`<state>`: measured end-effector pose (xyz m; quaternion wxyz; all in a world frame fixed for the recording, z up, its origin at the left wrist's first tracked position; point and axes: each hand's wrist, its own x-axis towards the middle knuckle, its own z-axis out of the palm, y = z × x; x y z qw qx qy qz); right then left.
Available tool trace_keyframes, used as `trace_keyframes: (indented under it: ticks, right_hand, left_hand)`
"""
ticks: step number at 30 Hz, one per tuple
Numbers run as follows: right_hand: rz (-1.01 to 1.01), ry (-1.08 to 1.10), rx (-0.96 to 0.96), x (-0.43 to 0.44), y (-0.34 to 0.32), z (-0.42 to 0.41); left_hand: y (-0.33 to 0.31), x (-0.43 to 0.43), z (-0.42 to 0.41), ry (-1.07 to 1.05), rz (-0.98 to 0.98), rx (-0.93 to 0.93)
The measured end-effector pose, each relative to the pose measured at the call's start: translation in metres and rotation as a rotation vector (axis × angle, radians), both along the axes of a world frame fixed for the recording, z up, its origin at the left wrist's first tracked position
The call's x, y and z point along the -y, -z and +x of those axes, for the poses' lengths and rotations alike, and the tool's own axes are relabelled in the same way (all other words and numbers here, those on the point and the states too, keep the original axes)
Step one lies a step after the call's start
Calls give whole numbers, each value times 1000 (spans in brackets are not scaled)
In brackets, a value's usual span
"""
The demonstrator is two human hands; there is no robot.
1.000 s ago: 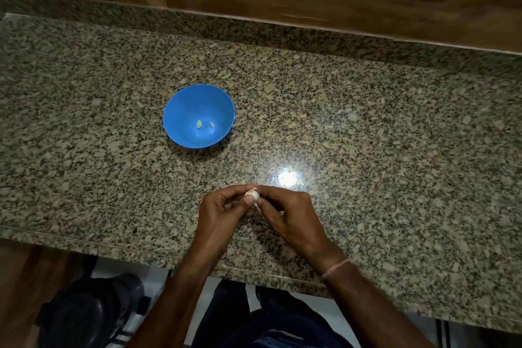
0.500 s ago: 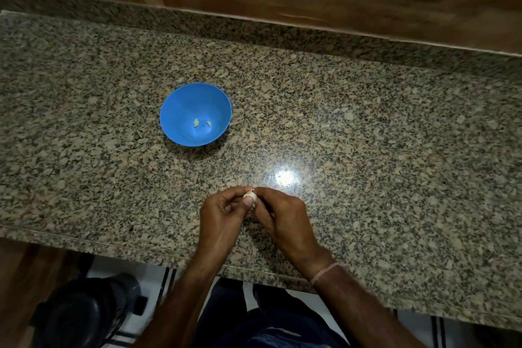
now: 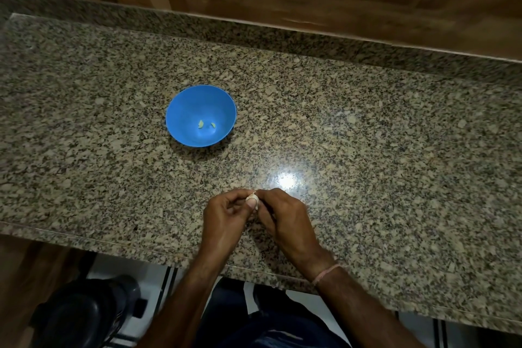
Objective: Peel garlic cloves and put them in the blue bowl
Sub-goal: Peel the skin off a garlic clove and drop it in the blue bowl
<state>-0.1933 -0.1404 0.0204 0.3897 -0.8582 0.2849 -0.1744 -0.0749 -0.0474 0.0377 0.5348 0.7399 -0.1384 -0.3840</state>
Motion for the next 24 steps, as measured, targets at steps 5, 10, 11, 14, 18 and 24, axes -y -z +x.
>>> trace_keyframes:
  ticks: [5,10,11,14,18,24]
  right_hand:
    - [-10,-19,1,-3,1,3]
    - [-4,-51,-14,-6,1,9]
    - [4,-38,-14,-8,-1,11]
    - [-7,14,-27,-13,-4,18]
    - [12,77,-27,-18,-5,27]
    - [196,206,124,-31,-4,34]
  left_hand:
    - [2,-4,3,-11,2,-44]
    - [3,-9,18,53,12,-61]
    - [3,-9,20,64,13,-50]
    - [4,-12,24,78,28,-25]
    - [4,-15,31,61,11,-53]
    - [13,-16,47,144,-53,-145]
